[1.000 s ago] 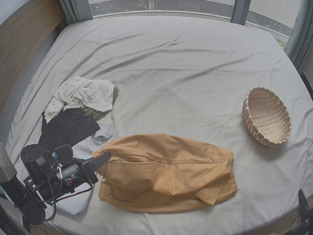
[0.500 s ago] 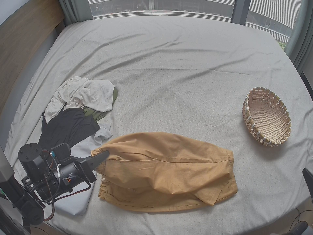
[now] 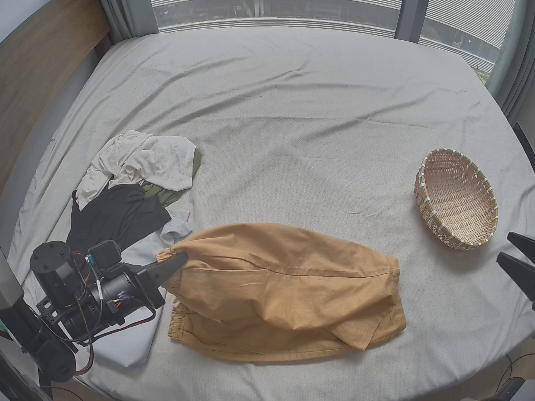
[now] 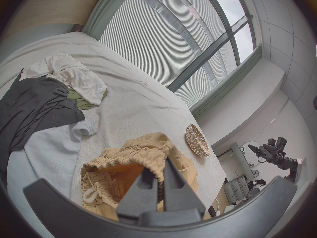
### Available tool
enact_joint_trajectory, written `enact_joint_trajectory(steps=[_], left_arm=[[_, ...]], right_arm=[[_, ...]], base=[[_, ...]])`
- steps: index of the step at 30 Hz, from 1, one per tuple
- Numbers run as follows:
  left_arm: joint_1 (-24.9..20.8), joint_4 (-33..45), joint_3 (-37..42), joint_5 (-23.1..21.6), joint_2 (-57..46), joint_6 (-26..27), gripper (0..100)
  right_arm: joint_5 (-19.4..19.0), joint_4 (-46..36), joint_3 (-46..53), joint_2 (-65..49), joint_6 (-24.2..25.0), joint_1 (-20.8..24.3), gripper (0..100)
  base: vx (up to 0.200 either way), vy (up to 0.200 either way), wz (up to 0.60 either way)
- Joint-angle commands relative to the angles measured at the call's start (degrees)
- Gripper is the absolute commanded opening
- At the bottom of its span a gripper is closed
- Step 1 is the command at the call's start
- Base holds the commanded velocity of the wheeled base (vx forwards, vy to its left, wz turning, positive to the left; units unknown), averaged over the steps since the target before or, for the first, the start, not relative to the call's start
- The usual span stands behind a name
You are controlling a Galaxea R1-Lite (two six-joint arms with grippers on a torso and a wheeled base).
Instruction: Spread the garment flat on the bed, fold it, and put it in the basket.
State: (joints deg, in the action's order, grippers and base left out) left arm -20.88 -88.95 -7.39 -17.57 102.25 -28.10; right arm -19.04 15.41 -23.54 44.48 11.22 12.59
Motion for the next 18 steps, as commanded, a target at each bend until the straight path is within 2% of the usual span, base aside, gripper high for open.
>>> enact_joint_trajectory(steps=[1,3,12,18], left_arm=[[0.67,-0.17,-0.17,-0.45,0.31,-0.03,0],[0.67,-0.17,-0.35,-0.54,1.02,-0.03,0],[0.84,-0.17,-0.52,-0.8,2.16,0.06,0],[1.11,-0.17,-0.52,-0.8,1.98,0.06,0]], right_arm=[[-1.96,0.06,-1.07,8.43,0.12,-0.11,100],[-2.05,0.94,-0.72,10.98,0.21,-0.11,100],[-5.13,17.73,2.71,30.75,1.88,-1.25,100],[-9.08,26.95,7.19,39.1,1.79,-5.56,100]], base=[[0.0,0.0,0.0],[0.0,0.0,0.0],[0.0,0.0,0.0],[0.0,0.0,0.0]])
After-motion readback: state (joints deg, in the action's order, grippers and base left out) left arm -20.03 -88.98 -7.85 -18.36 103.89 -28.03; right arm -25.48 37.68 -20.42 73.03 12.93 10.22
